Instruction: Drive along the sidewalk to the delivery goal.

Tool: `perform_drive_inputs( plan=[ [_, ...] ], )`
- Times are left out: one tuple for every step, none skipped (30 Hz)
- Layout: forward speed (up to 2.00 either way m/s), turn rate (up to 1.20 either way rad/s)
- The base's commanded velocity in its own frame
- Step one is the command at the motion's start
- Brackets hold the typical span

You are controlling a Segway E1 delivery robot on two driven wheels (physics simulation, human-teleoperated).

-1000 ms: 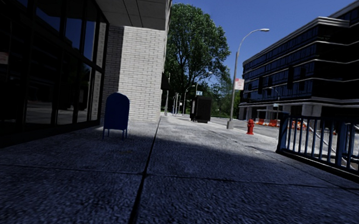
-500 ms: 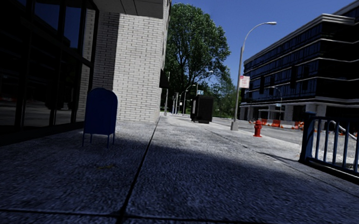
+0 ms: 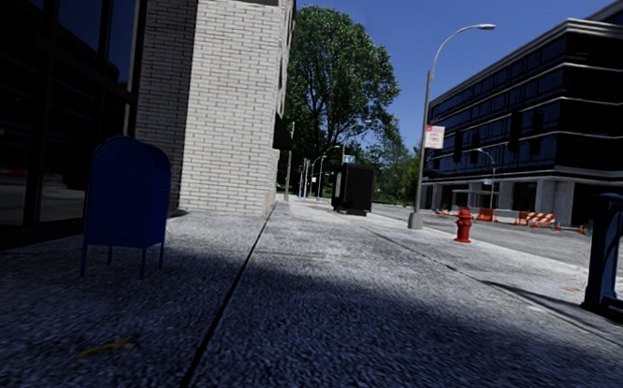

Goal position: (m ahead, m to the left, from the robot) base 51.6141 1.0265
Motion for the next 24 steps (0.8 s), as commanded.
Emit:
perform_drive_inputs(
  plan=[
    [2.0,0.0],
    [2.0,0.0],
    [2.0,0.0],
    [2.0,0.0],
    [2.0,0.0],
    [2.0,0.0],
    [2.0,0.0],
    [2.0,0.0],
    [2.0,0.0],
    [2.0,0.0],
    [2.0,0.0],
    [2.0,0.0],
    [2.0,0.0],
    [2.0,0.0],
    [2.0,0.0],
    [2.0,0.0],
    [2.0,0.0],
    [2.0,0.0],
    [2.0,0.0],
    [2.0,0.0],
    [2.0,0.0],
    [2.0,0.0],
    [2.0,0.0],
    [2.0,0.0]
  ],
)
